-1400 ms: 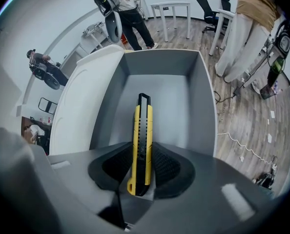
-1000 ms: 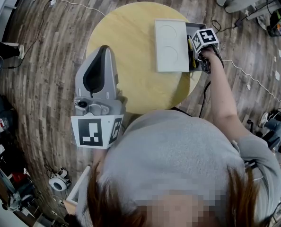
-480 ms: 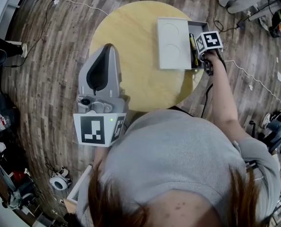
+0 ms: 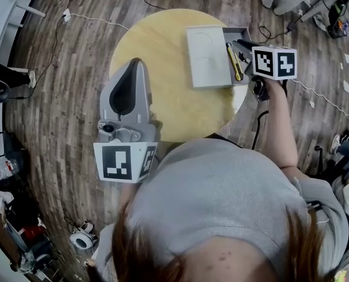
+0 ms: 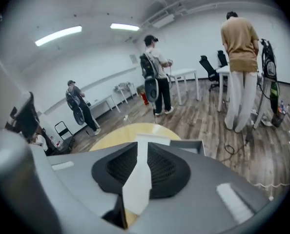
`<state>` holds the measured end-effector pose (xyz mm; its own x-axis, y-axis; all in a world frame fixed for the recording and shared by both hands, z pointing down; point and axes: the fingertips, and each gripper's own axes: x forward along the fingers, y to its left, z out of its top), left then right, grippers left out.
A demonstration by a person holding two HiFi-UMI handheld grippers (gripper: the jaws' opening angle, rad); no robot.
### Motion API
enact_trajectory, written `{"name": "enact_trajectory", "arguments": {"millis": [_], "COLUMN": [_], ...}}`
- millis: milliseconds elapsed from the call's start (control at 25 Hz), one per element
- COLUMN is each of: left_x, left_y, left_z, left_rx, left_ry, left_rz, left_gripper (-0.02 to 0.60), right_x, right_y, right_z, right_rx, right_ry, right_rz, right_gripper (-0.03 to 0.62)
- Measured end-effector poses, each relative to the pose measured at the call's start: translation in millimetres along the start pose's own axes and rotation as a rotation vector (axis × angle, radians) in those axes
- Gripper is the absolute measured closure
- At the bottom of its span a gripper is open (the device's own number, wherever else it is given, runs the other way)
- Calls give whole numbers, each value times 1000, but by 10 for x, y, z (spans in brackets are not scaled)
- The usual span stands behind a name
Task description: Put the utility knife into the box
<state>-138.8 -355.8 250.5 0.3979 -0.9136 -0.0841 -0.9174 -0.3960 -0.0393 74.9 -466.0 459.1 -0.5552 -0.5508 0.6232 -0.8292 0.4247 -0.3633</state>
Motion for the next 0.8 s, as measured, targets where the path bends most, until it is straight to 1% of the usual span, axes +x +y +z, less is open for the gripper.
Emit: {"name": "enact_trajectory", "arguments": {"millis": [40,120,280,480,680,800], "left_x": [-1,-7,-18,-57,-126,-155], "left_y": [-26,-81,-176,-270,-346,-401], "left_z": [16,45,101,154,218,236], "left_rx": [2,7,17,27,36,38], "left_ry": [-3,-12,-28,-43,-60,-60], "left_rz": [-8,-23,-41,-42,-29,-30], "left_gripper": [580,580,580,580,580,580], "right_x": [-115,-339,-761,-1312,-1821,-2027], "right_y": [133,374,734,1131,1483,1629], "right_z": [134,360,636,920,1012,975], "right_rx": [-28,-84,-173,-319,-419,-479], "right_ry": [-59,-164,-322,-521,-698,-783], "right_rz": [17,42,76,140,220,247], "right_gripper": [541,549,588,589,588,589]}}
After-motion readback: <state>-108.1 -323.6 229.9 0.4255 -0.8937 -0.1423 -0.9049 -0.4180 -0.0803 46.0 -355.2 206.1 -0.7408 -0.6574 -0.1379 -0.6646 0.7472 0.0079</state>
